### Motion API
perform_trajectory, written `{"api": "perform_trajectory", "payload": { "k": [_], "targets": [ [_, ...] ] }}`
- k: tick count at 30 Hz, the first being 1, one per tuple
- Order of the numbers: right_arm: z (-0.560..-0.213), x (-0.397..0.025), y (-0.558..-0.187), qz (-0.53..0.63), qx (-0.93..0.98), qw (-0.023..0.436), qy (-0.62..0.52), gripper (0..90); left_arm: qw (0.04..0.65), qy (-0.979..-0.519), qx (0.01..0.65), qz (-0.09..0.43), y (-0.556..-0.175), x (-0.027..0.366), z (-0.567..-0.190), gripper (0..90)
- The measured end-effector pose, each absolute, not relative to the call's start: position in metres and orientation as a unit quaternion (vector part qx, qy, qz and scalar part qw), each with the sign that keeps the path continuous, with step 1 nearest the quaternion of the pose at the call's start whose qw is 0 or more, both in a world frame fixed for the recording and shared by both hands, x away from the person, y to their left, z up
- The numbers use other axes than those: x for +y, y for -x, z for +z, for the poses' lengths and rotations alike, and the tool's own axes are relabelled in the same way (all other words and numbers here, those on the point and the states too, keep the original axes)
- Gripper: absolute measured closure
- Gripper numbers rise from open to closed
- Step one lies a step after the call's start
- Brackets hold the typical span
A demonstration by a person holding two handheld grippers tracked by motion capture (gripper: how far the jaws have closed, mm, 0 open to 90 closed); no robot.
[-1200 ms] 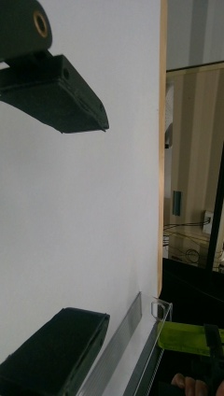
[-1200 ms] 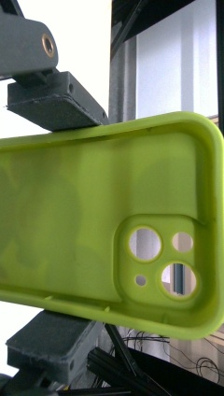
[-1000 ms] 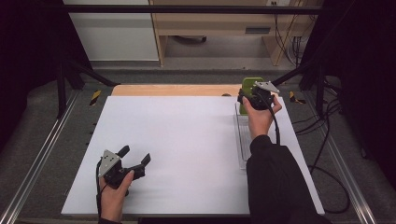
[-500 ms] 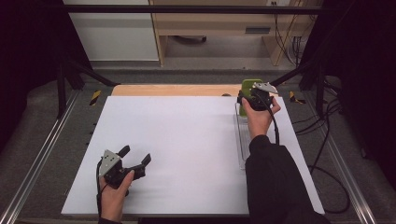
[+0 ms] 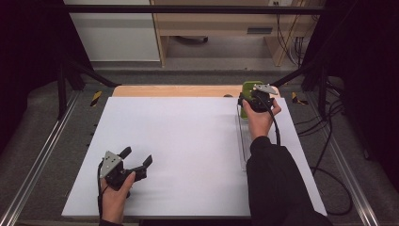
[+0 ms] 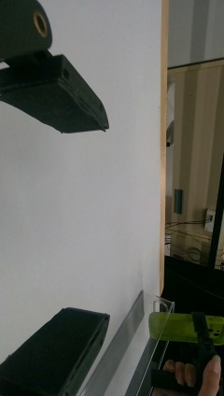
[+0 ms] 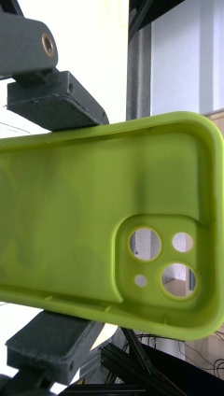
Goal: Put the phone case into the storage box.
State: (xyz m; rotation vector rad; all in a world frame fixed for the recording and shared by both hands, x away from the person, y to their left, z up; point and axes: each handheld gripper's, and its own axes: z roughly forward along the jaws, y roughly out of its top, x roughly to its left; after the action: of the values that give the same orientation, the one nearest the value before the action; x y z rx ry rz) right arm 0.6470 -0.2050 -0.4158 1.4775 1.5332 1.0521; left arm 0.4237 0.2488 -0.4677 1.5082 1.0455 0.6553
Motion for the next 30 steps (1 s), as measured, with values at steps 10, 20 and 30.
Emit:
{"api": "perform_trajectory", "payload": {
  "k": [10, 20, 30],
  "targets": [
    [-0.4199, -0.207, -0.6491, 0.405, 0.599, 0.373, -0.582, 15.8, 0.56, -0.641, 0.445, 0.278, -0.4239, 0.2491, -0.4681, 6.3],
    [-0.4229, -0.2044, -0.6497, 0.403, 0.602, 0.37, -0.581, 15.8, 0.56, -0.642, 0.444, 0.278, -0.4239, 0.2491, -0.4682, 6.3],
    [-0.4253, -0.2025, -0.6504, 0.401, 0.602, 0.369, -0.583, 15.8, 0.56, -0.641, 0.444, 0.279, -0.4239, 0.2498, -0.468, 6.3]
  ]
}}
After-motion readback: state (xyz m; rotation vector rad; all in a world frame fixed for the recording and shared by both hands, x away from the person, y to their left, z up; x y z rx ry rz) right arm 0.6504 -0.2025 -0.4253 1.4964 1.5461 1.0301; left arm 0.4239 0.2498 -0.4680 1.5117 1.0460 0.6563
